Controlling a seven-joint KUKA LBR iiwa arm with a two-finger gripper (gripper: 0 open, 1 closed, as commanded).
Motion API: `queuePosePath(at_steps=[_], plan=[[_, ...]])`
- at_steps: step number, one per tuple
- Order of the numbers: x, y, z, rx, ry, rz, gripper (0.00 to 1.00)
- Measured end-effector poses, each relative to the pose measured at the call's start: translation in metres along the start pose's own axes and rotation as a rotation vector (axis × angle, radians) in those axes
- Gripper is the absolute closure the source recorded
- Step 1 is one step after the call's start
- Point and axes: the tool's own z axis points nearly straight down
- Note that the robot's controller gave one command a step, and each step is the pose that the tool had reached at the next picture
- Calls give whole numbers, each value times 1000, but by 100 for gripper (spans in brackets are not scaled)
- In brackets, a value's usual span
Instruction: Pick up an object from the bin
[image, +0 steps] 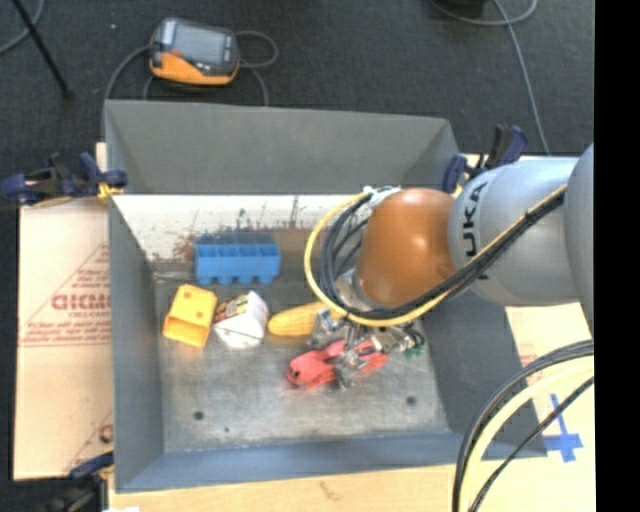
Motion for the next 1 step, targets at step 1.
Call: queuePosePath(at_steps=[1], plan=[[-10,15,-152,0,4,-44,100]])
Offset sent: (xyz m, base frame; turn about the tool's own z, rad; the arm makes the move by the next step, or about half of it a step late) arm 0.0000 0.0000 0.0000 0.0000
